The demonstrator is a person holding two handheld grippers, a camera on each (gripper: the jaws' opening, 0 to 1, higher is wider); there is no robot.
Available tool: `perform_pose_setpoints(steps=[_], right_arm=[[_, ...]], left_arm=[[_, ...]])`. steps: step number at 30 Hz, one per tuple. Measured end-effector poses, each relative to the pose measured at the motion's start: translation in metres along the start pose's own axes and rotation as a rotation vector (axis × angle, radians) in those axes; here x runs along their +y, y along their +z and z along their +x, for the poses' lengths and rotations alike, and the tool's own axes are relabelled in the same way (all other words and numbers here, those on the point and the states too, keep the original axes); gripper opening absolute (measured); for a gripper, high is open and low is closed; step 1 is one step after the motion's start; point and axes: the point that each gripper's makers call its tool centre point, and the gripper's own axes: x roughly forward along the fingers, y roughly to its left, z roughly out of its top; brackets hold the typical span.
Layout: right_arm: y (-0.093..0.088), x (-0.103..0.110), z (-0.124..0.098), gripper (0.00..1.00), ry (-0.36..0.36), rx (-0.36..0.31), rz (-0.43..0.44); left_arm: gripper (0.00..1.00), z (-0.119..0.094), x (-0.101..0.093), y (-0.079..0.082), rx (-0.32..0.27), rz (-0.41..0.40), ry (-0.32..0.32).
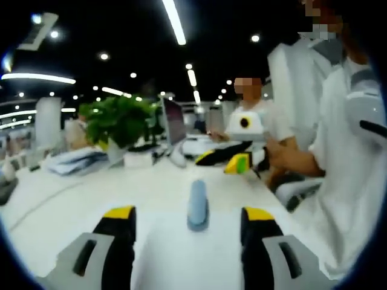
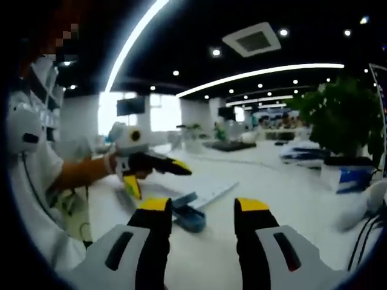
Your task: Pick up the paper insert the paper into the punch align the paper edges press the punch to punch holes
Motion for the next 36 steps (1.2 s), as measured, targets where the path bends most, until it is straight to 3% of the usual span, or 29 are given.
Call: perform_pose_setpoints(steps=[7,13,22,24,28,31,36], right_arm=[[-0.005,-0.015,-0.001,0.49,-0.089,0.007,0.003],[-0.012,-0.035,0.003,0.50,-0.230,0.042,-0.016],[-0.031,-0.048,0.009,0.51,-0.352,0.111,-0.039],[-0.031,-0.048,0.011,0.51,-0.366,0.111,-0.040],[-0.036,-0.045,0.015,0.51,-0.384,0.135,-0.054],[-0.040,-0.044,0.017,0.51,-0.384,0.148,-0.056],[-0.041,-0.041,0.020,0.49,-0.386,0.160,-0.078]], left_arm=[[0.68,0.029,-0.008,0.002,0.019,0.016,-0.040],[0.67,0.053,-0.007,-0.001,0.024,0.000,-0.054],[0.57,0.060,-0.005,-0.009,-0.007,-0.041,-0.035],[0.56,0.060,-0.005,-0.013,0.023,0.009,-0.024],[0.56,0.063,-0.013,-0.016,0.025,-0.005,-0.055],[0.56,0.064,-0.012,-0.023,0.051,0.008,-0.050],[0.54,0.064,-0.011,-0.021,0.043,-0.006,-0.047]])
